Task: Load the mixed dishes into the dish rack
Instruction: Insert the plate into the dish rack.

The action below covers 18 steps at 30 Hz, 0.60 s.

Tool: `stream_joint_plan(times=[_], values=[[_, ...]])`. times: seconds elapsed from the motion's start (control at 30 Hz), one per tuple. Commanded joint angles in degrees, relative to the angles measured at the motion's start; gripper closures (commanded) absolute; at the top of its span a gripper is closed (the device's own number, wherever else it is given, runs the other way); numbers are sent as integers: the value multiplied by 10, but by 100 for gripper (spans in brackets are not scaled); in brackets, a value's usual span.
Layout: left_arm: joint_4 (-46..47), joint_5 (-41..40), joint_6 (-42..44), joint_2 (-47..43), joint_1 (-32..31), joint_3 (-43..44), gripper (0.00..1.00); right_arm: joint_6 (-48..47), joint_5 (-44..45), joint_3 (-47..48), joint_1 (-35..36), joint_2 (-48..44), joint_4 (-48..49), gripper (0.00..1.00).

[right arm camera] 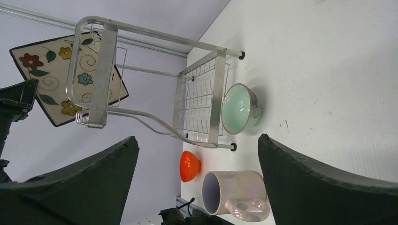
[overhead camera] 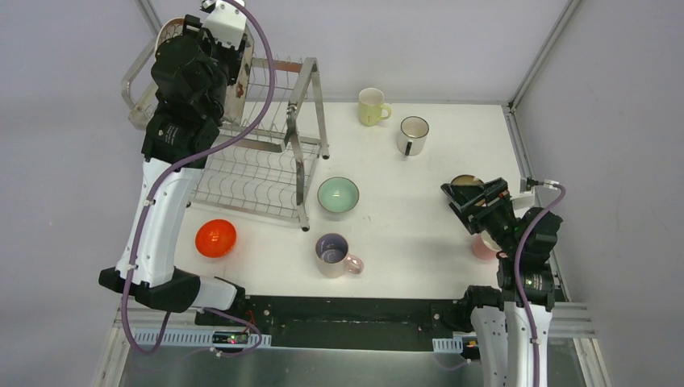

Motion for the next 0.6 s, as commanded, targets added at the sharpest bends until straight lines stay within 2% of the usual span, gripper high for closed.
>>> stream_joint_plan(times=[0.0,0.27,0.57], values=[[8,-38,-14,-1,26,21,52,-10,-9,20,3,5,-1,0],[-46,-29,-45,5,30,38,54,-13,-12,22,3,4,-7,0],[-102,0,-90,5,47,42,46,-27,-11,25,3,-5,-25,0]])
